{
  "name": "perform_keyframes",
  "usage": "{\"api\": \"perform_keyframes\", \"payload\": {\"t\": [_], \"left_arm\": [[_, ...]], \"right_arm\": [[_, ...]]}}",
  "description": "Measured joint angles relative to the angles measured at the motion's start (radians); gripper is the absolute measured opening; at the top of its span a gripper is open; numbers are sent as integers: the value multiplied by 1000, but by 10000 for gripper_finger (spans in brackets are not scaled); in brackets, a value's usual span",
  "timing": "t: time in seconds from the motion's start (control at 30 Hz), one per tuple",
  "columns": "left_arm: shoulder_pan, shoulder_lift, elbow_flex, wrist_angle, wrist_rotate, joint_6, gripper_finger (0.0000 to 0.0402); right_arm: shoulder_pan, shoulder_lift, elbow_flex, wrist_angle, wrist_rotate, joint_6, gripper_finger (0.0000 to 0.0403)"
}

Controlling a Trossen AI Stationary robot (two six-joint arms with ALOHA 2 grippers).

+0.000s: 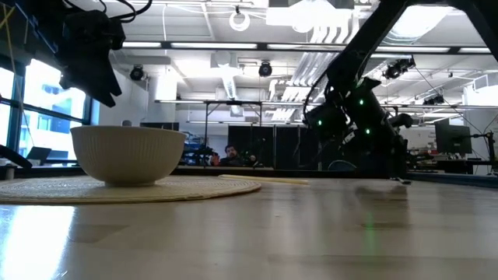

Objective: Pick & Place Utensil
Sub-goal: Put the blue fork into the white bowl

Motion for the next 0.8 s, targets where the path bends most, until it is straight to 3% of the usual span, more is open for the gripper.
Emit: {"api": "perform_keyframes", "payload": {"t": [0.13, 0.33, 0.6, 0.8], "left_arm": [[0, 0, 0, -3, 0, 0, 223], [0, 0, 0, -3, -5, 0, 223], [0, 0, 0, -4, 12, 0, 223], [0, 0, 0, -3, 1, 0, 223]], "right_arm": [[15, -70, 0, 2, -28, 29, 1], [-5, -145, -16, 18, 17, 93, 1], [-86, -151, -168, 181, -20, 94, 1], [-79, -156, -220, 250, -28, 109, 2]]}}
